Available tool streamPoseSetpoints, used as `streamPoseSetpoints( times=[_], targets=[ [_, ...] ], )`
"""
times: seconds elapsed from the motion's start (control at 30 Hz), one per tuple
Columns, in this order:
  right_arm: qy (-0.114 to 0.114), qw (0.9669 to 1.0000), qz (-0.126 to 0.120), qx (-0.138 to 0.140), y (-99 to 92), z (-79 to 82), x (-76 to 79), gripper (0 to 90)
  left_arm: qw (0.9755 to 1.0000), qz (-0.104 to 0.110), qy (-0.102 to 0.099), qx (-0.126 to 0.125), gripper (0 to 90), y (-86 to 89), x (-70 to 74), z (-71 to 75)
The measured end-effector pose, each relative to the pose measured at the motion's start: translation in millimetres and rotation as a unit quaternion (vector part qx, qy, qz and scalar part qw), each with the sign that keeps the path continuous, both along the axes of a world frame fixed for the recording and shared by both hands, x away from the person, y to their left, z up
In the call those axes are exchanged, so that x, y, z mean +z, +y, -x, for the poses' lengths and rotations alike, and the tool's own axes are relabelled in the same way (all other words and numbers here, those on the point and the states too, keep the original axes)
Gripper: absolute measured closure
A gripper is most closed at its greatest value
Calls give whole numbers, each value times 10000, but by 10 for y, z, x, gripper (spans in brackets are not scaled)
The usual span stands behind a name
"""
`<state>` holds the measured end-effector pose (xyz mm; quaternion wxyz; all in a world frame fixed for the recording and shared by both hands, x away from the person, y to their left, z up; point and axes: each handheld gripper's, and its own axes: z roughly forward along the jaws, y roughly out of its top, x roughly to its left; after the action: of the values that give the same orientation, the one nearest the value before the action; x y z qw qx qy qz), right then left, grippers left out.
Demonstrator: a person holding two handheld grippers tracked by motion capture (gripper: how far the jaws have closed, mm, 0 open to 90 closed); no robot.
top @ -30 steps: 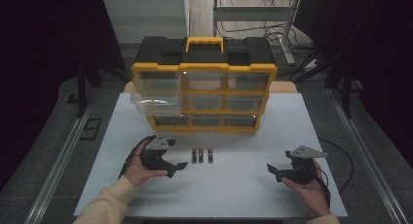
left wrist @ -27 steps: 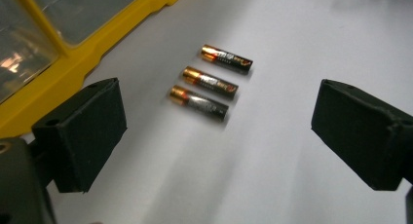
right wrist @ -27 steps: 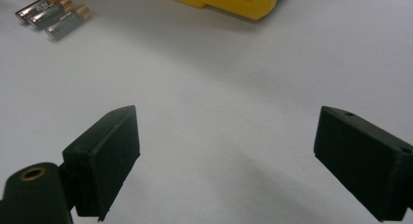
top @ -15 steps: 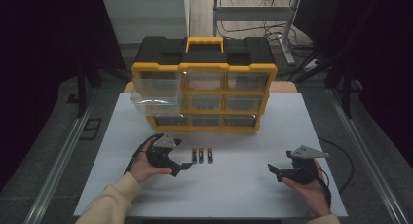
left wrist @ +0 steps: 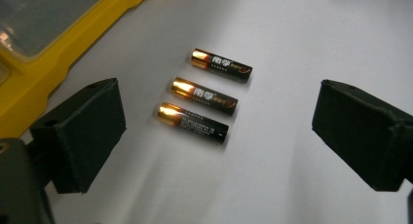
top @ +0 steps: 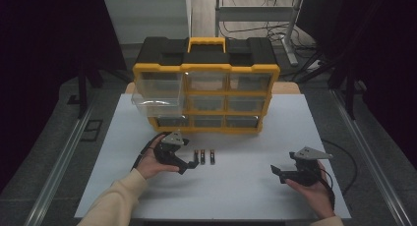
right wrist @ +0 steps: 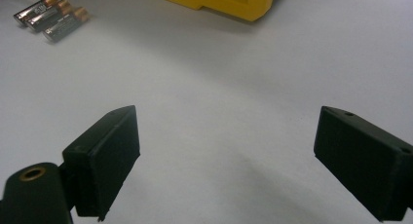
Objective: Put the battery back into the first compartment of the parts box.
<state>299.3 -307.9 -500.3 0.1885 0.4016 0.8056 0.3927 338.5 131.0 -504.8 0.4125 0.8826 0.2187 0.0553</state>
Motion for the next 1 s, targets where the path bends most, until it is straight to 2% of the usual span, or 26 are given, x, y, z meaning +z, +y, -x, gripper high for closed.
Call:
streamPoseSetpoints(
  times=[0.23,0.7,0.8,1.0],
  targets=[
    [5,10000,-4,-4,-4,0,0,99,9999,-104,-2,-101,63,-89,-11,-75],
    [31,10000,13,25,-5,-3,-8,99,9991,-279,216,-246,61,-176,-155,-171],
    [32,10000,10,30,0,-1,-8,99,9982,-446,229,-327,62,-190,-186,-187],
    [41,10000,16,29,-1,-3,-12,99,9978,-515,266,-332,69,-230,-246,-211]
  ],
)
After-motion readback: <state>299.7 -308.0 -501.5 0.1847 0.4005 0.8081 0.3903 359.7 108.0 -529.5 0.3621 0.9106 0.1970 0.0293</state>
